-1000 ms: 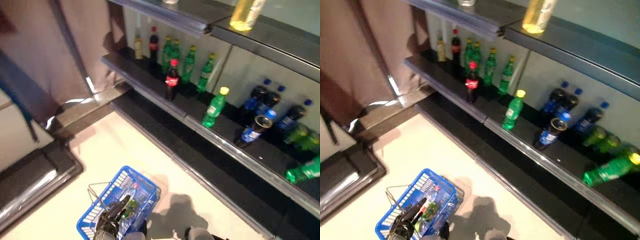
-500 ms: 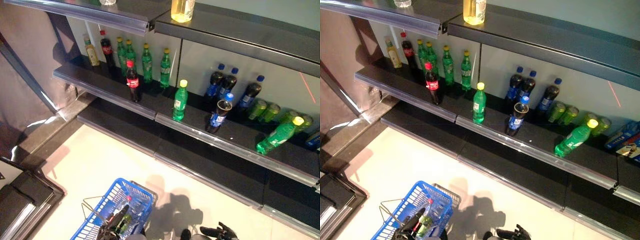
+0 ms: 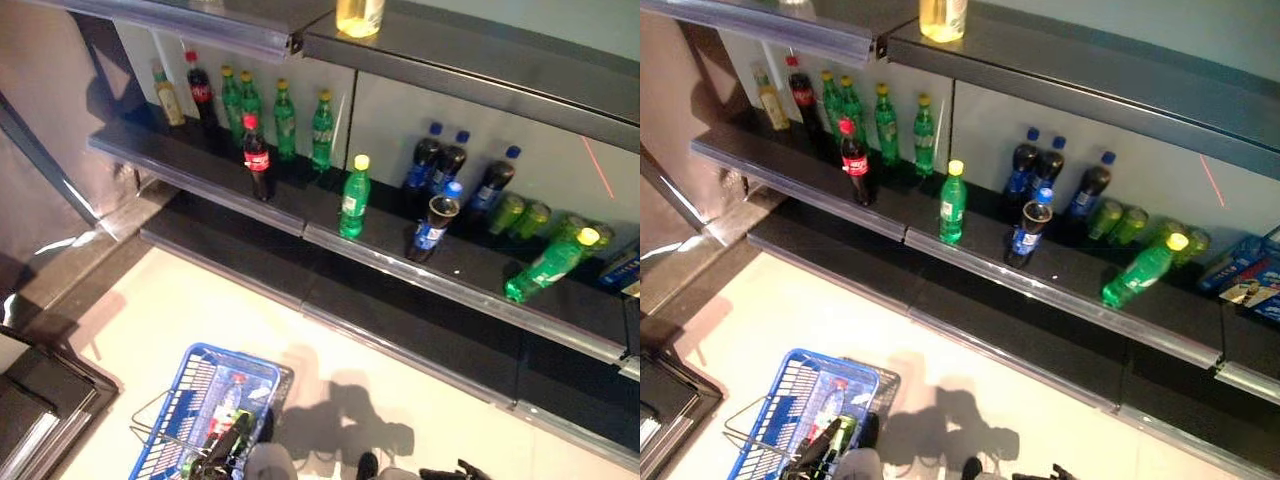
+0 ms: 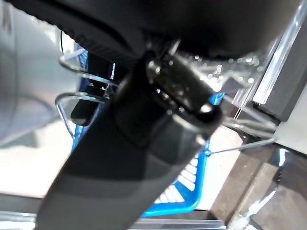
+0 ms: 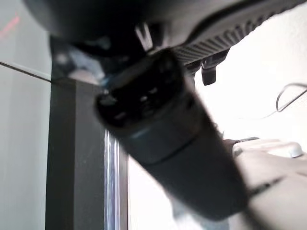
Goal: Pick up the drink and place into the basket.
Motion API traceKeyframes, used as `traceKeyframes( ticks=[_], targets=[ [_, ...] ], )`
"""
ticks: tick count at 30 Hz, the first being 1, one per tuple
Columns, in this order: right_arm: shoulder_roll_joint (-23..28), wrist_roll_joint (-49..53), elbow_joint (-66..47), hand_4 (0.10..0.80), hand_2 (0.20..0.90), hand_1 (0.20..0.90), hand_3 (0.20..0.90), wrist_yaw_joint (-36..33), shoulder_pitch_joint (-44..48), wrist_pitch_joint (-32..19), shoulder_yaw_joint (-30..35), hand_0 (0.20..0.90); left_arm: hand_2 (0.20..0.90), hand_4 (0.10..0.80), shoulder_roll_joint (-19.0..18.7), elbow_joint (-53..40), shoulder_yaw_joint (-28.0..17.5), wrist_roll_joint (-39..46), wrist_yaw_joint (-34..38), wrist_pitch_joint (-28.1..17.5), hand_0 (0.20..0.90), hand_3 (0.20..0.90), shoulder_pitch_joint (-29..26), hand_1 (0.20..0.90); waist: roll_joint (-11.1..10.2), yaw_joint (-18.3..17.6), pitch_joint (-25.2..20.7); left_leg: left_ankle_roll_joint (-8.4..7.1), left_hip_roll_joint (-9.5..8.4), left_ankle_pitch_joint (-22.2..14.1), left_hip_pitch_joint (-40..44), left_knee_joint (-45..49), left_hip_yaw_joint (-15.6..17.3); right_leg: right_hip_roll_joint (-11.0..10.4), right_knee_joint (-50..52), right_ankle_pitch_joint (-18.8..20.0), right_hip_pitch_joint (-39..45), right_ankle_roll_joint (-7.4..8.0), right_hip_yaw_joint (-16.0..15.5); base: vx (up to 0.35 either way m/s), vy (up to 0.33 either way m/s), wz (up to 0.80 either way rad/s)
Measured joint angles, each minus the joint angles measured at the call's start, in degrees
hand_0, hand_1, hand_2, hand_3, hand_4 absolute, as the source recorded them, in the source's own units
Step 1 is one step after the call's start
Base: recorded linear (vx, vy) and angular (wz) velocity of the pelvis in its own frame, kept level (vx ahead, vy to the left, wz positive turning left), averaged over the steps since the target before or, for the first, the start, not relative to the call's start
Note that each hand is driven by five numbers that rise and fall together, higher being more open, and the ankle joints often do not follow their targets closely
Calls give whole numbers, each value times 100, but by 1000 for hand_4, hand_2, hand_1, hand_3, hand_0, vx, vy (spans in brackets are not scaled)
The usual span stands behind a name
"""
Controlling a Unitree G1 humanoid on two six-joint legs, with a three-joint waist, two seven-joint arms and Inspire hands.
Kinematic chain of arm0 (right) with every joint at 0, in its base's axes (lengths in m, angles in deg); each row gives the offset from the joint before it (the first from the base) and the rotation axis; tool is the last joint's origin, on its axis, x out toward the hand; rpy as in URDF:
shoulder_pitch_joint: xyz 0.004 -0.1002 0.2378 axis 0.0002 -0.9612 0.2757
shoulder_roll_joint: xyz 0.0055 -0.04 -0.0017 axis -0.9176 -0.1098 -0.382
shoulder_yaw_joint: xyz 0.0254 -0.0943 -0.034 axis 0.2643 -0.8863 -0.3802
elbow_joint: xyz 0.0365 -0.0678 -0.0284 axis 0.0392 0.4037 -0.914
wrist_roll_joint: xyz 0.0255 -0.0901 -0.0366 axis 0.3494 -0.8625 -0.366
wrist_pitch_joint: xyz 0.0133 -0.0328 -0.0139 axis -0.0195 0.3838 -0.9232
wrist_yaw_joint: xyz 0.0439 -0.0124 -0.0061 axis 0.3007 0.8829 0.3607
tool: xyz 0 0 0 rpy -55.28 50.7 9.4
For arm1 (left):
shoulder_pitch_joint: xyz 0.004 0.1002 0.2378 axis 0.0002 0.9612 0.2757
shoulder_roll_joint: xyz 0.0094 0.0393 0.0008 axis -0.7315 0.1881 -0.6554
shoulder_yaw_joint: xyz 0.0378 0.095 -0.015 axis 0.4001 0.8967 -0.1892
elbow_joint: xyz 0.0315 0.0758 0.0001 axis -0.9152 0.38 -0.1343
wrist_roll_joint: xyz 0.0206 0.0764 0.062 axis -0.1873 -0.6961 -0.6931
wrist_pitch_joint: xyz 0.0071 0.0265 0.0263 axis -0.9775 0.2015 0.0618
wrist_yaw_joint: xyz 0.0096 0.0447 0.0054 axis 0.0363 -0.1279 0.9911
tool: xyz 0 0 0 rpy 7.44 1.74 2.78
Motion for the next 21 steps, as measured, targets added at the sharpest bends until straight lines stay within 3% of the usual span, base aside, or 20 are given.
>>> traceKeyframes(
  ticks=[1, 2, 3, 4, 7, 8, 9, 12, 15, 16, 18, 19, 21],
  targets=[
    [-133, 0, 71, 800, 900, 900, 900, -2, 17, -36, 4, 900, 300, 100, -91, 40, 6, -12, 32, 61, 300, 200, -13, 300, -166, -4, 1, 148, -228, -154, 18, 169, 101, -270, -17, -27, 109, 35, -33, 352, 329, -33],
    [-205, -1, 68, 800, 900, 900, 900, -7, 21, -76, 4, 900, 300, 100, -147, 42, 14, -49, 31, 78, 300, 200, -24, 300, -257, -13, -2, 216, -349, -231, 22, 225, 154, -406, -15, -31, 151, 28, -47, 391, 379, -15],
    [-344, 0, 62, 800, 900, 900, 900, -20, -16, -121, 7, 900, 300, 100, -290, 43, 97, -170, 30, 155, 300, 200, -67, 300, -455, -16, 4, 421, -654, -354, 86, 321, 228, -685, 3, -18, 285, 45, -114, 273, 299, 3],
    [-377, -2, 44, 800, 900, 900, 900, -47, -49, -143, 6, 900, 300, 100, -330, 40, 136, -271, 32, 236, 300, 200, -70, 300, -493, -25, -14, 478, -772, -347, 129, 328, 248, -803, 56, 90, 300, 95, -177, 309, 365, 8],
    [-368, -15, -385, 800, 900, 900, 900, -151, -11, -149, -143, 900, 300, 100, -369, -16, 408, -528, 23, 284, 300, 200, -138, 300, -336, -38, 68, 634, -829, -382, 375, 155, 381, -970, 948, 428, -134, 358, -191, 145, 168, -15],
    [-418, -41, -651, 800, 900, 900, 900, -154, 0, -134, -281, 900, 300, 100, -404, -30, 550, -591, 24, 287, 300, 200, -109, 300, -286, -51, 91, 684, -813, -404, 504, 55, 518, -1073, 1292, 437, -332, 342, -210, 74, 28, -46],
    [-506, -118, -895, 800, 900, 900, 900, -164, 49, -78, -479, 900, 300, 100, -468, -59, 614, -625, 25, 294, 300, 200, -28, 300, -286, -56, 83, 696, -818, -408, 588, -47, 632, -1071, 1448, 424, -486, 333, -254, 5, -71, -41],
    [-460, -259, -1291, 800, 900, 900, 900, -215, 151, -65, -707, 900, 300, 100, -638, -111, 818, -622, 31, 283, 300, 200, -38, 300, -302, -236, 88, 676, -809, -373, 466, -134, 644, -761, 571, 301, -657, 338, -190, -34, -131, -11],
    [-492, -463, -1325, 800, 900, 900, 900, -195, 180, -62, -856, 900, 300, 100, -699, -241, 805, -623, 48, 282, 300, 200, -49, 300, -385, -270, 69, 572, -884, -350, 416, -133, 609, -817, -280, 852, -512, 284, -175, 22, -183, 11],
    [-453, -565, -1334, 800, 900, 900, 900, -182, 221, -48, -948, 900, 300, 100, -671, -301, 781, -622, 88, 281, 300, 200, -60, 300, -360, -315, 95, 489, -810, -329, 410, -130, 518, -732, -390, 932, -407, 526, -170, 85, -206, 28],
    [-374, -803, -1475, 800, 900, 900, 900, -141, 249, -32, -1042, 900, 300, 100, -637, -525, 790, -623, 112, 280, 300, 200, -72, 300, -228, -349, 176, 346, -615, -313, 405, -119, 462, -498, -475, 896, -318, 426, -166, 127, -256, 18],
    [-170, -1040, -2001, 800, 900, 900, 900, -72, 171, 180, -1233, 900, 300, 100, -450, -679, 746, -732, 127, 251, 300, 200, 8, 300, -132, -347, 178, 221, -406, -295, 440, -111, 367, -240, -609, 869, -184, 313, -247, 126, -252, 4],
    [140, -1299, -2653, 800, 900, 900, 900, 100, -41, 234, -1497, 900, 300, 100, -383, -812, 801, -825, 131, 243, 300, 200, 81, 300, -110, -349, 178, 150, -310, -297, 567, -108, 343, -122, -815, 898, 79, 234, -334, 73, -150, 10]
  ],
)
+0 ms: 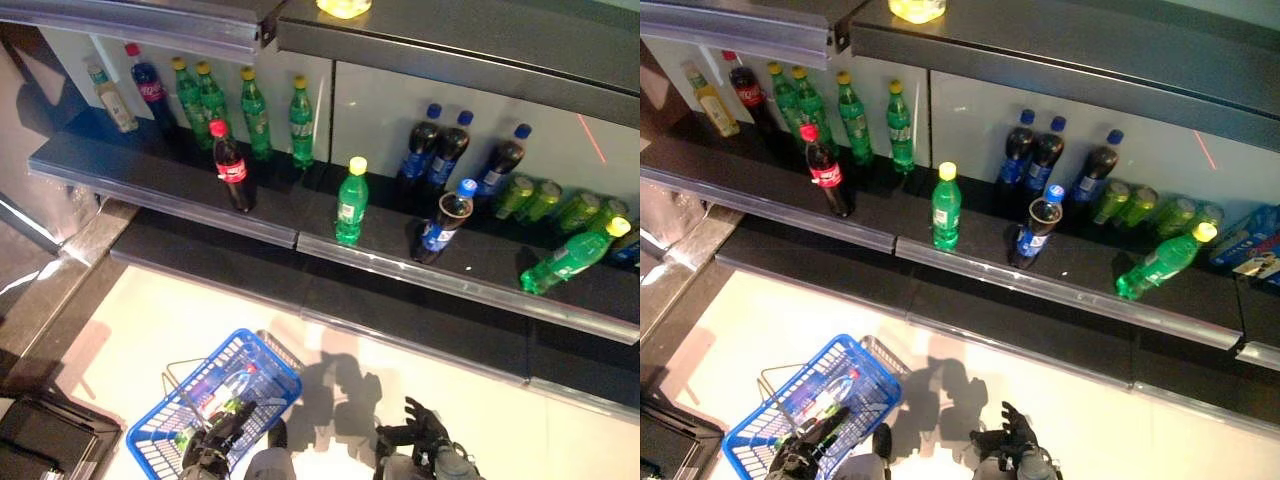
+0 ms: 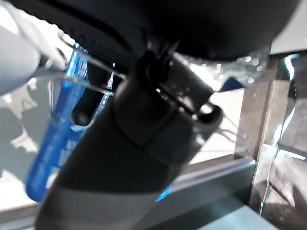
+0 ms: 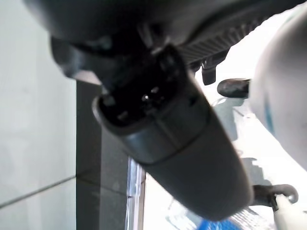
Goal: Pick up the drink and place into the basket.
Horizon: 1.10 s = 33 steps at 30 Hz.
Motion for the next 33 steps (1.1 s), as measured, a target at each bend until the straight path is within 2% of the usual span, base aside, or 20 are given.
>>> traceKeyframes(
  ticks=[1, 2, 3, 4, 5, 6, 7, 10, 14, 18, 20, 22, 25, 30, 32, 33],
  targets=[
    [212, -162, -410, 800, 900, 900, 900, 165, -89, -37, -85, 900, 300, 100, 98, -65, 19, -28, 3, 1, 300, 200, 24, 300, -5, 11, -8, -50, 85, 4, 57, 4, -1, 94, -62, 4, 86, -53, -7, 40, -83, 6],
    [212, -162, -410, 800, 900, 900, 900, 165, -89, -37, -85, 900, 300, 100, 98, -65, 19, -28, 3, 1, 300, 200, 24, 300, -5, 11, -8, -50, 85, 4, 57, 4, -1, 94, -62, 4, 86, -53, -7, 45, -94, -1],
    [516, -348, -988, 800, 900, 900, 900, 347, -32, -69, -67, 900, 300, 100, 165, -102, -13, -46, 35, 6, 300, 200, 1, 300, -24, 5, -39, -107, 228, 20, 50, 11, -26, 249, -72, -27, 96, -113, -18, 63, -186, 2],
    [811, -435, -1543, 800, 900, 900, 900, 440, -67, -14, -109, 900, 300, 100, 78, -101, 37, -146, 83, 28, 300, 200, -5, 300, -38, -7, -48, -134, 288, 29, 34, 24, -81, 314, -70, -42, 103, -142, -12, 74, -206, 5],
    [1042, -454, -1970, 800, 900, 900, 900, 531, -127, 88, -109, 900, 300, 100, 53, -103, 75, -184, 67, 45, 300, 200, 5, 300, -35, -25, -52, -164, 320, 35, 30, 30, -127, 343, -68, -46, 126, -148, -26, 65, -170, 18],
    [1548, -476, -2909, 800, 900, 900, 900, 785, -306, 45, -139, 900, 300, 100, 64, -99, 78, -199, 50, 54, 300, 200, 36, 300, -16, -77, -60, -195, 320, 47, 28, 23, -142, 341, -85, -51, 162, -158, -69, 40, -41, 20],
    [1700, -502, -3136, 800, 900, 900, 900, 954, -283, -260, -42, 900, 300, 100, 51, -100, 59, -183, 46, 52, 300, 200, 95, 300, -38, -165, -103, -192, 324, 50, 39, 23, -138, 342, -87, -56, 193, -171, -113, 65, -16, 20],
    [1746, -518, -3643, 800, 900, 900, 900, 1052, -308, -420, 433, 900, 300, 100, 151, -98, -56, -163, 49, 60, 300, 200, 181, 300, -50, -207, -280, -125, 287, 3, 24, -36, -88, 276, -15, -100, 192, -131, -142, 79, 11, 10],
    [1815, -524, -4199, 800, 900, 900, 900, 933, -335, -635, 738, 900, 300, 100, 169, -100, -61, -184, 83, 60, 300, 200, 271, 300, -51, -283, -384, -65, 244, -2, -7, -38, 203, 118, 7, -130, 195, -75, -194, 36, 46, 10],
    [1836, -551, -4635, 800, 900, 900, 900, 700, -343, -900, 1012, 900, 300, 100, 188, -101, -68, -199, 89, 76, 300, 200, 323, 300, -33, -334, -394, -2, 126, 17, -14, -51, 185, 9, -4, -110, 195, -4, -259, 39, 63, 9],
    [1876, -573, -5083, 800, 900, 900, 900, 381, -183, -1075, 1403, 900, 300, 100, 202, -98, -236, -226, 91, 135, 300, 200, 387, 300, -43, -299, -407, 8, 26, 55, 63, -146, 175, -86, -44, -97, 252, 64, -309, 74, 81, 10],
    [1858, -574, -5193, 800, 900, 900, 900, 71, -64, -1108, 1588, 900, 300, 100, 205, -96, -318, -222, 99, 141, 300, 200, 441, 300, -51, -291, -412, 17, -2, 67, 139, -214, 188, -104, -81, -94, 300, 82, -304, 12, 19, 1],
    [1836, -639, -5215, 800, 900, 900, 900, -772, 154, -1198, 1991, 900, 300, 100, 169, -80, -517, -219, 100, 142, 300, 200, 544, 300, -83, -280, -436, 19, -12, 66, 144, -230, 185, -104, -114, -101, 319, 94, -307, 28, 37, 1],
    [1627, -776, -5142, 800, 900, 900, 900, -2122, 124, -1164, 2101, 900, 300, 100, 169, -22, -557, -210, 101, 142, 300, 200, 641, 300, -51, -305, -439, 18, -6, 65, 163, -223, 189, -99, -102, -102, 339, 94, -303, 27, 4, 0],
    [1613, -775, -5128, 800, 900, 900, 900, -2313, 124, -1141, 2101, 900, 300, 100, 169, -22, -551, -210, 101, 142, 300, 200, 653, 300, -40, -305, -434, 19, -6, 65, 162, -215, 188, -99, -90, -102, 339, 93, -301, 0, 0, 0],
    [1613, -785, -5083, 800, 900, 900, 900, -2655, 124, -1110, 2101, 900, 300, 100, 169, -22, -529, -209, 101, 142, 300, 200, 661, 300, -12, -301, -417, 44, -2, 48, 132, -207, 186, -99, -66, -104, 335, 90, -301, 0, 0, 0]
  ],
)
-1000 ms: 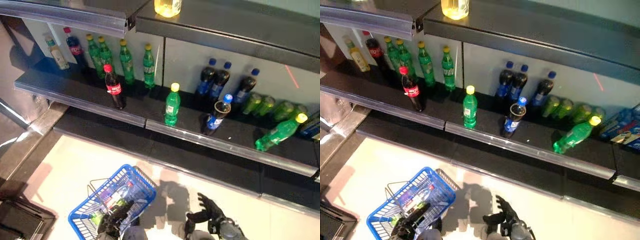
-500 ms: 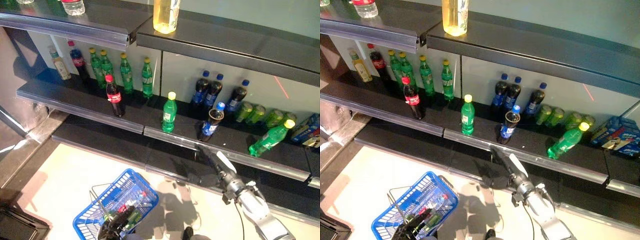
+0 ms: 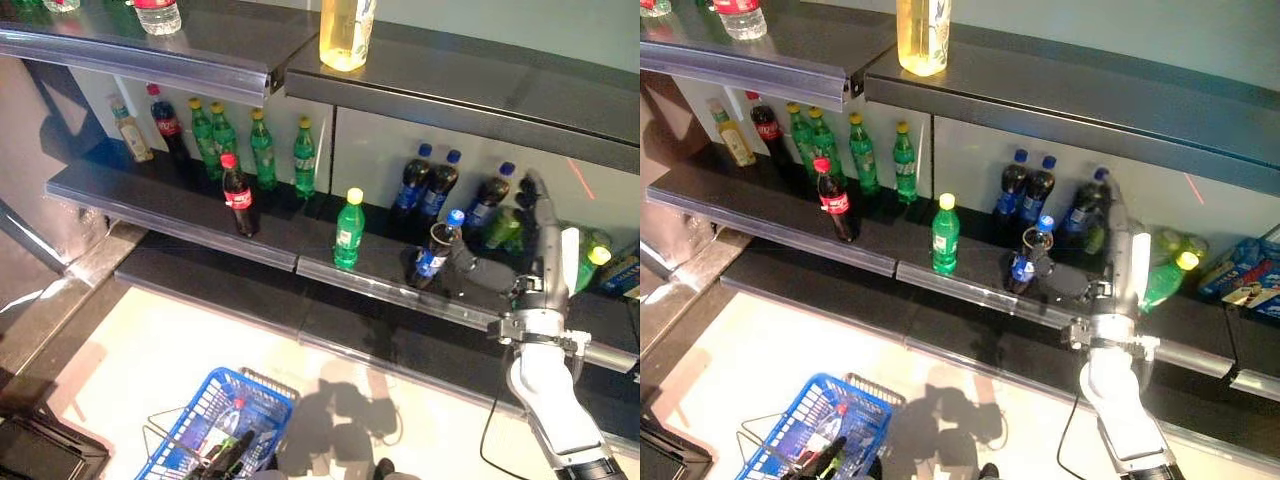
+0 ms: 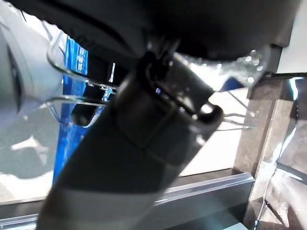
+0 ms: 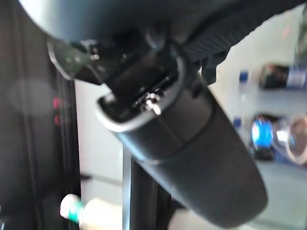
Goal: Pick up the drink and place into the basket.
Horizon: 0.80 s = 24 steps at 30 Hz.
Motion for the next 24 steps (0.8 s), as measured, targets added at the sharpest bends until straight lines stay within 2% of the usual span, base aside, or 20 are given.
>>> traceKeyframes(
  ticks=[5, 13, 20, 21, 24],
  targets=[
    [-5, -11, 48, 800, 900, 900, 900, -551, 2, 25, 8, 900, 300, 100, -6, -1, 137, -1, 0, -1, 300, 200, -19, 300, 134, 14, 79, 20, 9, -28, -109, 111, -14, -4, 196, -119, -110, -31, -12, -5, -8, 4],
    [-44, -15, 353, 800, 900, 900, 900, -658, 65, 195, -26, 900, 300, 100, 10, -23, 287, -9, -3, -2, 300, 200, -269, 300, 415, 39, 351, -7, 0, -124, -442, 594, -83, -49, 627, -271, -401, -24, -36, -11, 12, 5],
    [-186, 49, 675, 800, 900, 900, 900, -750, 467, 236, -346, 900, 300, 100, -119, -346, 470, 0, -8, -42, 300, 200, -681, 300, 435, 12, 954, 24, 41, -201, -1035, 1212, -78, -216, 1712, -684, -1180, -143, 26, -119, 5, 4],
    [-281, 74, 863, 800, 900, 900, 900, -831, 713, 216, -406, 900, 300, 100, -177, -366, 523, 8, -18, -55, 300, 200, -942, 300, 470, 28, 1206, 25, 75, -201, -1306, 1427, -86, -251, 2048, -774, -1488, -205, 58, -81, 5, 3],
    [-383, 205, 1256, 800, 900, 900, 900, -966, 1135, 167, -450, 900, 300, 100, -216, -407, 633, 49, -21, -104, 300, 200, -1255, 300, 555, 111, 1615, 4, 99, -223, -1586, 1707, -117, -318, 2554, -928, -1888, -280, 157, -82, 5, -2]
  ],
)
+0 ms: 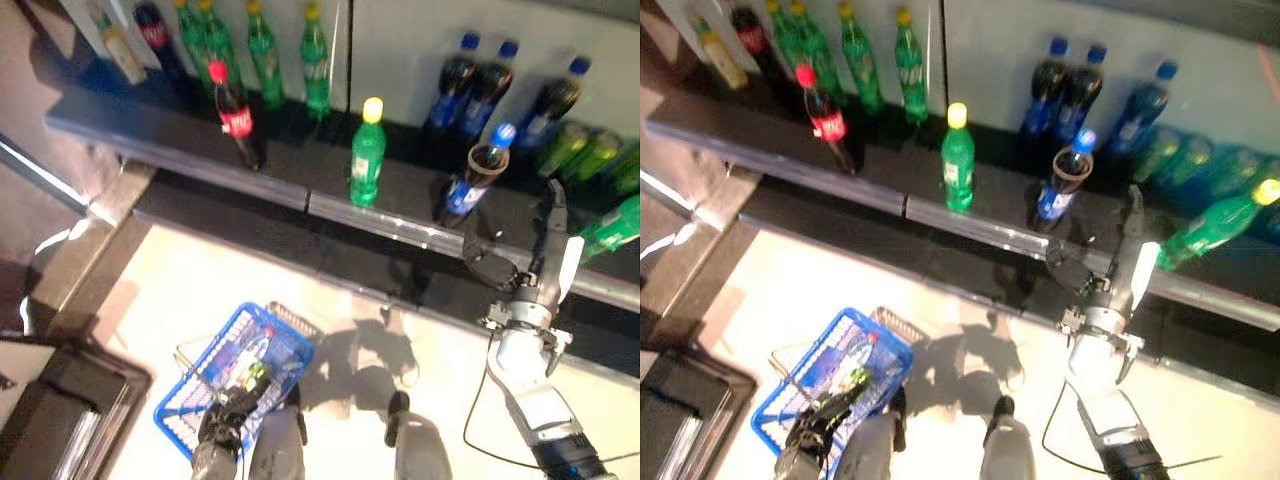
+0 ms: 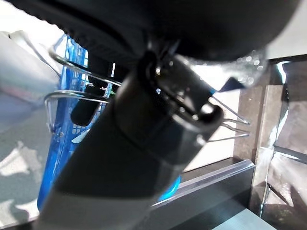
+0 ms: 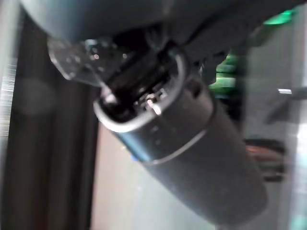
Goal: Pick up the drink and place into the basket.
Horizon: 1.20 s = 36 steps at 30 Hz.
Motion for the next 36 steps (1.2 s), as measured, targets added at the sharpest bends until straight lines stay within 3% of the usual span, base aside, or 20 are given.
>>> traceKeyframes(
  ticks=[11, 20, 36],
  targets=[
    [-40, 192, 164, 800, 900, 900, 900, -571, 1127, 8, -32, 900, 300, 100, 5, -161, 272, 157, -149, -150, 300, 200, -203, 300, 421, 35, 457, -56, 2, 39, -615, 394, -74, -85, 789, -236, -827, -140, 135, -20, 18, -1],
    [-23, 599, 455, 800, 900, 900, 900, -927, 2116, 136, 73, 900, 300, 100, -11, -374, 429, 216, -205, -200, 300, 200, -263, 300, 467, 235, 477, -101, -3, 76, -886, 483, -219, -76, 1009, -347, -1101, -195, 143, 11, -7, 4],
    [22, 1497, 1454, 800, 900, 900, 900, -940, 3220, 443, 69, 900, 300, 100, -60, -379, 577, 213, -201, -193, 300, 200, -426, 300, 467, 547, 477, -100, -20, 76, -1060, 505, -277, -85, 1040, -357, -1241, -196, 112, 6, -2, 1]
  ],
)
